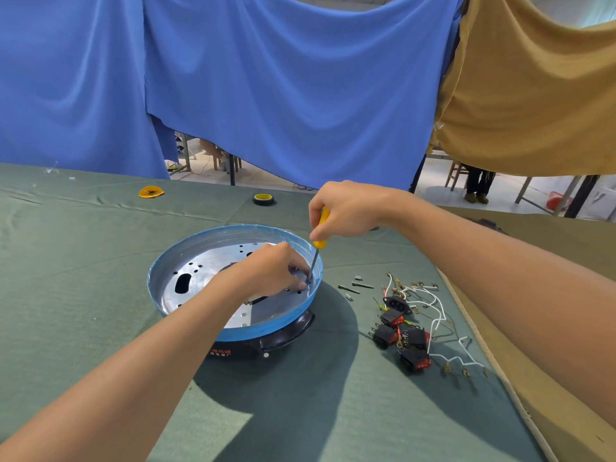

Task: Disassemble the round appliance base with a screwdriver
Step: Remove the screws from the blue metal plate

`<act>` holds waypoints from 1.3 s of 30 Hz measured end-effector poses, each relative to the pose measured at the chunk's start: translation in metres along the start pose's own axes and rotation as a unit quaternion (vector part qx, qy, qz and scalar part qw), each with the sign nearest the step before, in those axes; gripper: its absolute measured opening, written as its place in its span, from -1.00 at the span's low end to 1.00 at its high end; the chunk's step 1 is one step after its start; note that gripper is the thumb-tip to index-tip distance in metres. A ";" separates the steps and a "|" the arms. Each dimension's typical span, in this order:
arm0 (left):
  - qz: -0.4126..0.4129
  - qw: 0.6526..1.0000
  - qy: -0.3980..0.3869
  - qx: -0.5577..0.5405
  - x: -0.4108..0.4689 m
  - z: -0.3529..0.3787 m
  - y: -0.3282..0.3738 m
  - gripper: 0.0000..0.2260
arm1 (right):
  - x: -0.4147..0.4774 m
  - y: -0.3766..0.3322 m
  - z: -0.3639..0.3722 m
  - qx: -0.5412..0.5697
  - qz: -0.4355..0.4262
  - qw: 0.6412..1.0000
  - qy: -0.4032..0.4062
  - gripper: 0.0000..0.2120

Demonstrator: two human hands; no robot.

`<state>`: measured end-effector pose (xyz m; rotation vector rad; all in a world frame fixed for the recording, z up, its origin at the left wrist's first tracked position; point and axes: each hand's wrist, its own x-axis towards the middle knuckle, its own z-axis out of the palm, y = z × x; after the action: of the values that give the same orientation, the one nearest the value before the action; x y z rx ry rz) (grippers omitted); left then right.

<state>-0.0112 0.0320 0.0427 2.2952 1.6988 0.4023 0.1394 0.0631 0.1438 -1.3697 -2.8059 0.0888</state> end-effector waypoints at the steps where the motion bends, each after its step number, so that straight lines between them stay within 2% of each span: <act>1: 0.000 1.000 0.000 0.000 0.000 0.000 0.000 -0.84 | -0.001 -0.001 -0.001 0.022 -0.006 1.000 -0.013 -0.93; 3: 0.002 1.000 0.006 0.000 0.000 0.001 0.000 -0.85 | 0.000 -0.001 -0.003 0.038 0.000 0.999 -0.031 -0.91; 6: 0.005 1.000 0.016 -0.004 0.000 0.002 0.000 -0.89 | 0.003 -0.001 0.000 -0.030 0.036 0.999 -0.011 -0.52; 7: 0.003 1.000 0.017 -0.003 0.000 0.002 0.000 -0.88 | 0.004 -0.001 0.002 -0.036 0.043 0.998 0.004 -0.48; 9: 0.004 1.000 0.016 0.003 0.000 0.002 0.001 -0.88 | 0.005 0.000 0.004 -0.028 0.030 0.999 0.020 -0.57; 13: 0.008 1.000 0.015 0.001 0.000 0.002 0.002 -0.86 | -0.001 0.001 0.001 0.015 -0.002 1.000 0.022 -0.93; 17: 0.007 1.000 0.015 -0.002 -0.001 0.002 0.003 -0.86 | 0.001 0.003 0.001 0.015 0.002 1.000 0.008 -0.88; 19: 0.010 1.000 0.015 -0.001 -0.001 0.002 0.002 -0.94 | 0.003 0.003 0.004 -0.014 0.026 0.999 0.019 -0.64; 21: 0.010 1.000 0.016 -0.001 -0.001 0.002 0.002 -0.98 | 0.003 0.002 0.006 -0.021 0.033 0.998 0.045 -0.53; 27: -0.001 1.000 0.013 -0.003 0.000 0.003 0.001 -0.82 | -0.001 -0.003 0.002 0.016 -0.013 1.000 0.015 -0.90; 30: 0.000 1.000 0.016 -0.004 0.000 0.004 0.001 -0.81 | 0.000 -0.003 0.001 0.016 -0.009 1.000 0.002 -0.87; 32: 0.000 1.000 0.016 -0.004 0.000 0.004 0.001 -0.84 | 0.002 -0.003 0.003 -0.002 0.010 1.000 0.017 -0.66; 34: -0.004 1.000 0.013 -0.005 0.000 0.003 0.001 -0.85 | 0.003 -0.002 0.007 -0.008 0.020 0.999 0.045 -0.59; 38: -0.002 1.000 0.012 -0.007 0.001 0.004 0.001 -0.81 | 0.000 -0.003 0.007 0.029 -0.009 0.999 0.045 -0.90; 39: -0.002 1.000 0.013 -0.007 0.001 0.004 0.001 -0.80 | -0.001 -0.004 0.005 0.037 -0.010 0.999 0.035 -0.93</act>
<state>-0.0084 0.0322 0.0396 2.2867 1.7059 0.4427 0.1364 0.0594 0.1386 -1.3036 -2.7284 0.1392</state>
